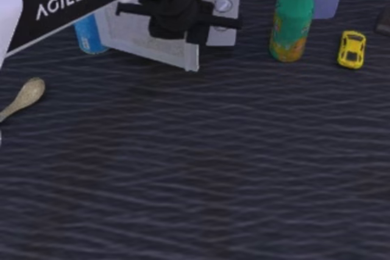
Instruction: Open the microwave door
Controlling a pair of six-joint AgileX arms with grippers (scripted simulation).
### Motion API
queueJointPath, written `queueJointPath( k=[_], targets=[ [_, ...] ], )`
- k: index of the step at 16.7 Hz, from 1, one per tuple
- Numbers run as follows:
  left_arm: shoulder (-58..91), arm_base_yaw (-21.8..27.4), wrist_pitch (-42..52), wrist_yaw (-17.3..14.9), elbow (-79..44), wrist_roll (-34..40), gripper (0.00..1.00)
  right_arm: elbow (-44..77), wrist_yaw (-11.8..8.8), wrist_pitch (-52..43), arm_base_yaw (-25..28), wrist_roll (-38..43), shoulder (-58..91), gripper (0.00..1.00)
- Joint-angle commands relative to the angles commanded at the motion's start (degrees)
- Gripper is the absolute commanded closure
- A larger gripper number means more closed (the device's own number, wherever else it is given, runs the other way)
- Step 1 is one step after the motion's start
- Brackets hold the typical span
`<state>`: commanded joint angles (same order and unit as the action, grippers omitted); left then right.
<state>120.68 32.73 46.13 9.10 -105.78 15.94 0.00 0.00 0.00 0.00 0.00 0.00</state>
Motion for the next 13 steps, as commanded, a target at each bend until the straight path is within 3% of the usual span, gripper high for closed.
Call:
queueJointPath(
  k=[4, 13],
  targets=[
    [-2.65, -0.65, -1.93, -1.63, 3.95, -3.06, 1.00, 0.00, 0.00, 0.00, 0.00, 0.00, 0.00, 0.00],
    [-2.66, -0.66, -1.95, -1.64, 3.98, -3.09, 1.00, 0.00, 0.00, 0.00, 0.00, 0.00, 0.00, 0.00]
  ],
)
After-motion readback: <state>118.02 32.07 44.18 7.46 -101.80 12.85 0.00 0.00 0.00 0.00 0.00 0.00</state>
